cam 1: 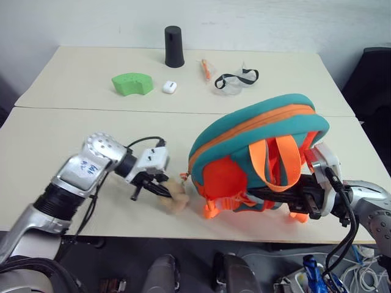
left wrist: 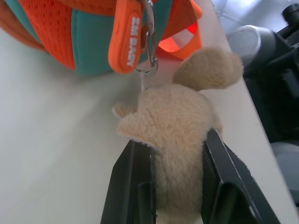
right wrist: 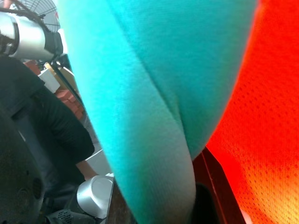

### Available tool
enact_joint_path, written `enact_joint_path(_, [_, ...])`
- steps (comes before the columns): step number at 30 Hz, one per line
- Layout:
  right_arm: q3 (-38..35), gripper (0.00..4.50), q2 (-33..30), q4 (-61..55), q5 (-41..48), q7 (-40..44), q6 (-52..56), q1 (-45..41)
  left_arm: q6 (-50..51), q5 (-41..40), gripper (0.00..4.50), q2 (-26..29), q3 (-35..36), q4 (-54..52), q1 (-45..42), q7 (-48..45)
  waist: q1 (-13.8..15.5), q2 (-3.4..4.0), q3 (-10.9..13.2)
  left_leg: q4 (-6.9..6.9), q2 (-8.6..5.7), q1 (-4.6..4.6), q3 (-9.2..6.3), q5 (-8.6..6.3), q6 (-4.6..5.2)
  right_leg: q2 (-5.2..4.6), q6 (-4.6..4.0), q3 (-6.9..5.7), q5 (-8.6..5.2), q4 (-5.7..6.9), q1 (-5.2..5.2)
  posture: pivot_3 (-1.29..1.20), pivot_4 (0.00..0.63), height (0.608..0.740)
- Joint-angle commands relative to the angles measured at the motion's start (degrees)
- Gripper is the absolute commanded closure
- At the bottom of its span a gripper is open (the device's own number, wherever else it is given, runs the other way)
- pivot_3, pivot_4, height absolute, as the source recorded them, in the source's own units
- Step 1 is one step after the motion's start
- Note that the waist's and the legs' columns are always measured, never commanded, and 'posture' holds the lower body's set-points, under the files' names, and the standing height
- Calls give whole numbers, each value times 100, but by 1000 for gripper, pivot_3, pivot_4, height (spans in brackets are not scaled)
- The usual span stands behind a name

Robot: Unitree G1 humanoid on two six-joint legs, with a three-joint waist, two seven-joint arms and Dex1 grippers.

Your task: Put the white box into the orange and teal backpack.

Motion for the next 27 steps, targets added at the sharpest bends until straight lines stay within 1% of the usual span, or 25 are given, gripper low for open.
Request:
enact_joint_path(1, [-240,4500,-86,-76,-28,4,-123,-1,81,242,3737,-372,-8,158,100,438,5,5,-3,0,-2,2,0,0,2,-2,1,0,0,1,3,0,150,740])
enact_joint_path(3, [-209,4500,-173,-65,-220,79,-184,44,180,188,3737,-484,120,188,60,493,-2,5,-3,1,-2,2,-1,1,5,-3,6,-1,3,1,4,0,150,740])
enact_joint_path(7, [-301,3207,-365,85,-19,88,173,7,418,9,3747,-461,346,206,2,360,-16,5,-3,0,0,2,-1,1,5,0,6,-1,3,2,2,0,150,740])
enact_joint_path(9, [-355,2483,-521,56,-174,215,98,107,609,-113,3086,-403,480,212,-14,290,-20,5,-2,1,1,2,-1,1,5,-1,6,-2,3,2,2,0,150,740])
enact_joint_path(10, [-423,2190,-606,67,-295,286,13,196,693,-185,2849,-359,553,175,0,239,-19,5,-2,1,1,2,-1,1,5,0,6,-1,3,2,1,0,150,740])
enact_joint_path(12, [-529,1425,-712,119,-440,359,-90,309,800,-285,2115,-300,644,102,30,159,-18,4,-2,0,2,0,-2,1,4,1,6,-3,3,0,1,0,150,740])
enact_joint_path(16, [-1163,27,-980,499,-653,589,-188,714,1190,-717,804,-41,1011,-216,167,-40,-18,4,-2,0,0,-2,-1,0,5,2,6,-3,3,-2,1,0,150,740])
enact_joint_path(18, [-1519,0,-1121,602,-732,832,-226,1026,1385,-915,172,103,1197,-359,235,-110,-18,5,-2,0,1,-3,0,0,5,2,6,-3,3,-3,0,0,150,740])
enact_joint_path(19, [-1846,0,-1233,725,-791,1033,-230,1252,1500,-1061,47,253,1352,-456,296,-194,-17,5,-2,0,1,-2,0,0,5,2,6,-3,3,-3,0,0,150,740])
enact_joint_path(21, [-2340,0,-1371,891,-801,1276,-173,1533,1660,-1276,47,503,1580,-620,415,-328,-17,5,-2,0,3,-4,-2,0,4,3,6,-3,3,-4,0,0,150,740])
enact_joint_path(25, [-3667,0,-1569,1366,-709,1658,-14,1800,1989,-1882,47,1242,2502,-895,783,-573,-42,6,-1,0,4,0,0,-1,3,2,6,1,3,-4,1,0,150,740])
enact_joint_path(27, [-3916,0,-1580,1457,-624,1645,128,1789,2183,-2134,47,1348,2853,-934,818,-438,-39,6,-1,-1,9,4,0,-3,-2,2,3,2,2,-4,2,0,150,740])
